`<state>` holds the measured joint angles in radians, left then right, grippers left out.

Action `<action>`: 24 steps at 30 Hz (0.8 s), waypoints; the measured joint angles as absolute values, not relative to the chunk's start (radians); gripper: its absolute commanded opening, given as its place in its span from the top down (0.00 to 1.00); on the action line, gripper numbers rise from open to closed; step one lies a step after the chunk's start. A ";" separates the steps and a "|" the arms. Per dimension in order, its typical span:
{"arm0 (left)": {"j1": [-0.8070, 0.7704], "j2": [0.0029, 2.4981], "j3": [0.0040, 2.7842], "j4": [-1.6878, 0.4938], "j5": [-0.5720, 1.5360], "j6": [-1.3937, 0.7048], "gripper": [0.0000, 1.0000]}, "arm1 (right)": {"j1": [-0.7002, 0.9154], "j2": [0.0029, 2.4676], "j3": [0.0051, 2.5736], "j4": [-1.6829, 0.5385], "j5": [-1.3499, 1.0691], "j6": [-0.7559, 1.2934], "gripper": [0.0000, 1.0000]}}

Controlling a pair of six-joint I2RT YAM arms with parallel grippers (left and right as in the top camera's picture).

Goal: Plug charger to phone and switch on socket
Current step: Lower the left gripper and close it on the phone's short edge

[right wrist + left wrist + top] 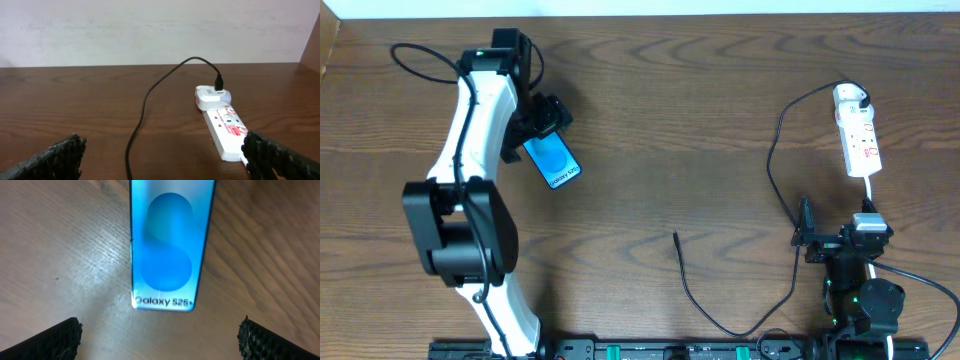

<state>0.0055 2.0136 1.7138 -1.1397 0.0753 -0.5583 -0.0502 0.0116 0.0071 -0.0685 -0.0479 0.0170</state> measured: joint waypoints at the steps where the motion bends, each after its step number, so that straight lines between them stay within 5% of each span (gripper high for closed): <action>1: 0.006 2.035 1.714 -1.130 0.075 -0.558 0.00 | -0.050 0.012 0.007 -0.068 -0.048 0.017 0.01; 24: 0.006 2.155 1.691 -1.018 0.052 -0.558 0.00 | -0.050 0.012 0.007 -0.068 -0.048 0.017 0.01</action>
<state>0.0055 2.1551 1.6905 -1.0180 0.0521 -0.5583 -0.0502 0.0116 0.0071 -0.0685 -0.0483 0.0170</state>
